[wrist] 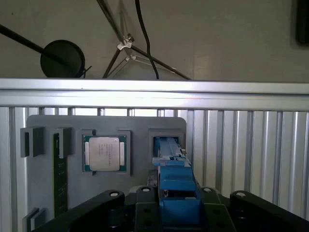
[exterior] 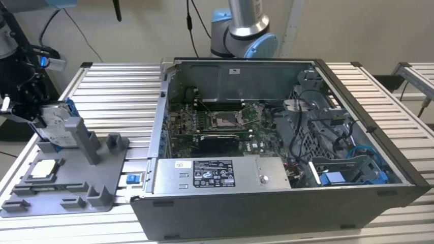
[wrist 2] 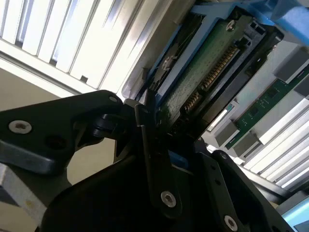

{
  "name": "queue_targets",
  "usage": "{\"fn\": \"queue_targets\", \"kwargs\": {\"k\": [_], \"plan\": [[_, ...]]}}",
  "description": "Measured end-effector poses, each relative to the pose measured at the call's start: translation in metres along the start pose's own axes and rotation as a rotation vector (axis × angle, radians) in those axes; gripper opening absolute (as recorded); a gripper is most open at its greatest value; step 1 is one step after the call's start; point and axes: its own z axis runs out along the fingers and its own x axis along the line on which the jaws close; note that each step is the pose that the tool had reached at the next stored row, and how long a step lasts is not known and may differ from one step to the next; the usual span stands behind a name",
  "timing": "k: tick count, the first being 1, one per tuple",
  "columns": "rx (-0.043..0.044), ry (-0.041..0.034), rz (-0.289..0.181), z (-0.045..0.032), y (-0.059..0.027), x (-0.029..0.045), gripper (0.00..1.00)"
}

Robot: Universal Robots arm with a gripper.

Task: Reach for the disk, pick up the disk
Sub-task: 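Pick up the disk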

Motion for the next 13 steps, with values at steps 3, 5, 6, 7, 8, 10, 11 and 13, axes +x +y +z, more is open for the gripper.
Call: {"fn": "queue_targets", "kwargs": {"k": [3,5,6,7,8,10,11,13], "plan": [[-0.0002,0.0000,0.000,-0.0066,0.0001,-0.0001,0.00],[-0.0001,0.0000,0.000,-0.0145,0.0002,-0.0003,0.00],[-0.0001,0.0000,0.000,-0.0179,0.0003,-0.0003,0.00],[-0.0001,0.0000,0.000,-0.0215,0.0003,-0.0004,0.00],[-0.0001,0.0000,0.000,-0.0245,0.0004,-0.0005,0.00],[-0.0001,0.0000,0.000,-0.0305,0.0005,-0.0006,0.00],[-0.0001,0.0000,0.000,-0.0330,0.0005,-0.0006,0.00],[-0.0001,0.0000,0.000,-0.0368,0.0006,-0.0007,0.00]]}}
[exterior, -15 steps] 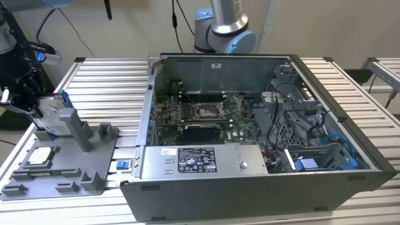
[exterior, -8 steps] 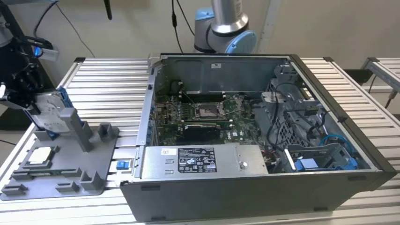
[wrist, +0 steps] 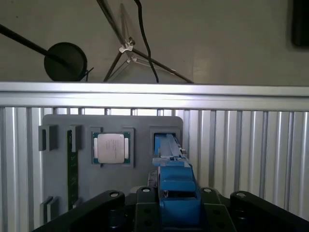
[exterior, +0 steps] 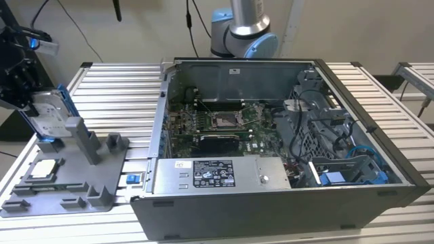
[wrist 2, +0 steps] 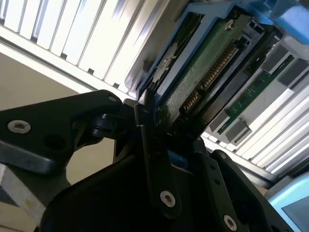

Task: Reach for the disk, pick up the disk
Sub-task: 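Pick up the disk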

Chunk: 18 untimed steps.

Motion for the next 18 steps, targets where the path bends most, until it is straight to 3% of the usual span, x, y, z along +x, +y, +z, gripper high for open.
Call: {"fn": "queue_targets", "kwargs": {"k": [10,18], "plan": [[-0.0001,0.0000,0.000,-0.0171,0.0003,-0.0003,0.00],[-0.0001,0.0001,-0.001,-0.0365,0.0006,-0.0006,0.00]]}}
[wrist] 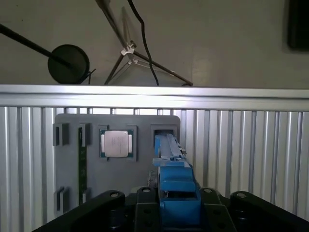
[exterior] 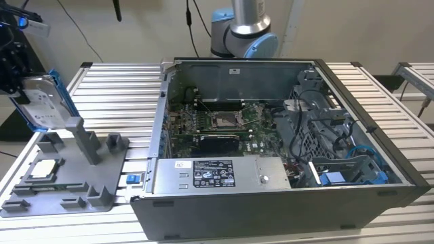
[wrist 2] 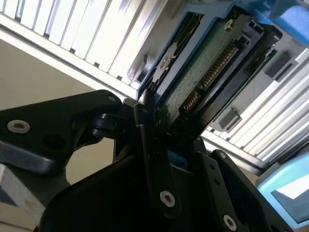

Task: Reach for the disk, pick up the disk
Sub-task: 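Pick up the disk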

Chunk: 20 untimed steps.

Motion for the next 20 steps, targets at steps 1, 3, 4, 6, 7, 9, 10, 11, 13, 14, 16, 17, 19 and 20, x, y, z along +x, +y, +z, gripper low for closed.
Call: {"fn": "queue_targets", "kwargs": {"k": [1,3,4,6,7,9,10,11,13,14,16,17,19,20], "plan": [[0.0001,0.0000,0.000,-0.0029,0.0001,-0.0001,0.00],[0.0000,0.0000,0.000,-0.0081,0.0001,-0.0002,0.00],[0.0000,0.0000,0.000,-0.0108,0.0002,-0.0002,0.00],[0.0000,-0.0001,0.000,-0.0164,0.0003,-0.0003,0.00],[0.0000,0.0000,0.000,-0.0189,0.0004,-0.0004,0.00],[0.0000,0.0000,0.000,-0.0239,0.0005,-0.0006,0.00],[0.0000,-0.0001,0.000,-0.0264,0.0005,-0.0006,0.00],[0.0001,0.0000,-0.001,-0.0288,0.0006,-0.0007,0.00],[0.0000,0.0000,-0.001,-0.0342,0.0007,-0.0008,0.00],[0.0000,0.0000,-0.001,-0.0372,0.0007,-0.0008,0.00],[0.0000,-0.0001,-0.001,-0.0427,0.0007,-0.0008,0.00],[0.0000,-0.0002,-0.001,-0.0456,0.0008,-0.0009,0.00],[-0.0001,-0.0005,-0.001,-0.0517,0.0009,-0.0011,0.00],[-0.0001,-0.0021,-0.002,-0.0545,0.0010,-0.0011,0.00]]}}
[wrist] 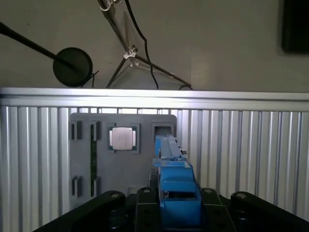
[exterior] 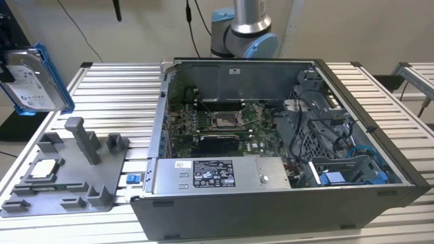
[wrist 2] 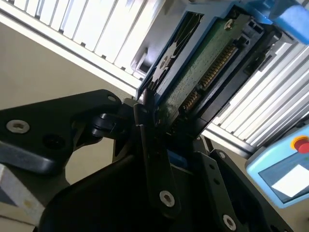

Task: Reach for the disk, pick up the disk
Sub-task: 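Pick up the disk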

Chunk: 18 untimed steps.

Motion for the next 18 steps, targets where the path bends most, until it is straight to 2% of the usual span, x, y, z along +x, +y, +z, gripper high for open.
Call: {"fn": "queue_targets", "kwargs": {"k": [7,10,12,13,18], "plan": [[0.0000,-0.0105,-0.002,-0.0178,0.0003,-0.0004,0.00],[0.0000,-0.0112,-0.002,-0.0258,0.0005,-0.0006,0.00],[0.0001,-0.0113,-0.003,-0.0335,0.0006,-0.0007,0.00],[0.0000,-0.0112,-0.003,-0.0418,0.0007,-0.0010,0.00],[0.0001,-0.0113,-0.002,-0.0624,0.0011,-0.0016,0.00]]}}
